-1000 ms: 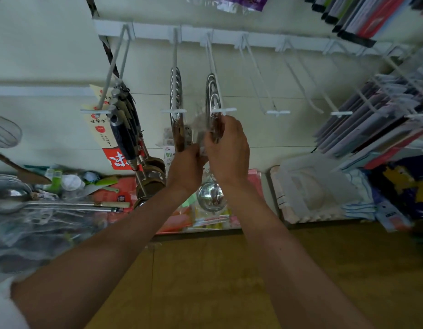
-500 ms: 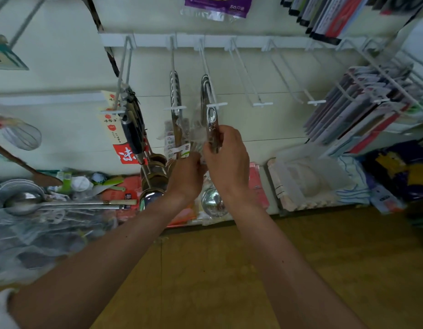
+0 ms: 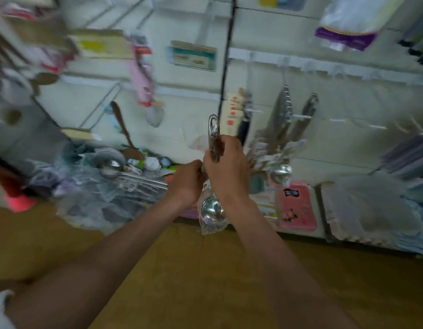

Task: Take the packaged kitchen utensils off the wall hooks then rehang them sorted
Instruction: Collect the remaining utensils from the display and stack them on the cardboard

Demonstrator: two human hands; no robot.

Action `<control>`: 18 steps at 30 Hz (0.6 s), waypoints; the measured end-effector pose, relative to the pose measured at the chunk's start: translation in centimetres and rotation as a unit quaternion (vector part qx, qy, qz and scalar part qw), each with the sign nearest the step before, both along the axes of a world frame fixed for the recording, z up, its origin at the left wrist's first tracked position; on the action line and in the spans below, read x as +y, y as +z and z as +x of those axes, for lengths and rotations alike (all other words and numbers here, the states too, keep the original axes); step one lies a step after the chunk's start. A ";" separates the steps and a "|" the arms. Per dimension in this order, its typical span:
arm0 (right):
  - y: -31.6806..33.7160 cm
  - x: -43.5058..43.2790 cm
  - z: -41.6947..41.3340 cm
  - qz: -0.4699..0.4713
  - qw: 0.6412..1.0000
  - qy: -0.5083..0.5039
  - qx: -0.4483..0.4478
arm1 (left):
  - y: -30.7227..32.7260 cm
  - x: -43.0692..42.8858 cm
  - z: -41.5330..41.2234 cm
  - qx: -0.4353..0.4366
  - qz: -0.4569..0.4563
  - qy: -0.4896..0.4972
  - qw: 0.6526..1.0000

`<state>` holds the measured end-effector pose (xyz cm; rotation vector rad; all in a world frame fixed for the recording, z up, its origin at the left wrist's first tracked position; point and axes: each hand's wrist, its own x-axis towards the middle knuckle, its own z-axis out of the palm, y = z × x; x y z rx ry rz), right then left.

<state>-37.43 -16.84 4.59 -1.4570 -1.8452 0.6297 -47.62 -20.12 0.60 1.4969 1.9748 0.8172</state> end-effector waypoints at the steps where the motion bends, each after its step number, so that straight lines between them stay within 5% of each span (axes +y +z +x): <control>1: 0.3 -0.9 -2.3 0.006 1.000 0.018 0.002 | 0.5 -1.3 -2.4 -0.004 0.002 0.015 1.000; 18: 0.9 -23.4 -38.0 0.075 0.936 0.343 0.029 | 1.5 -29.4 -33.4 0.019 0.042 0.336 0.941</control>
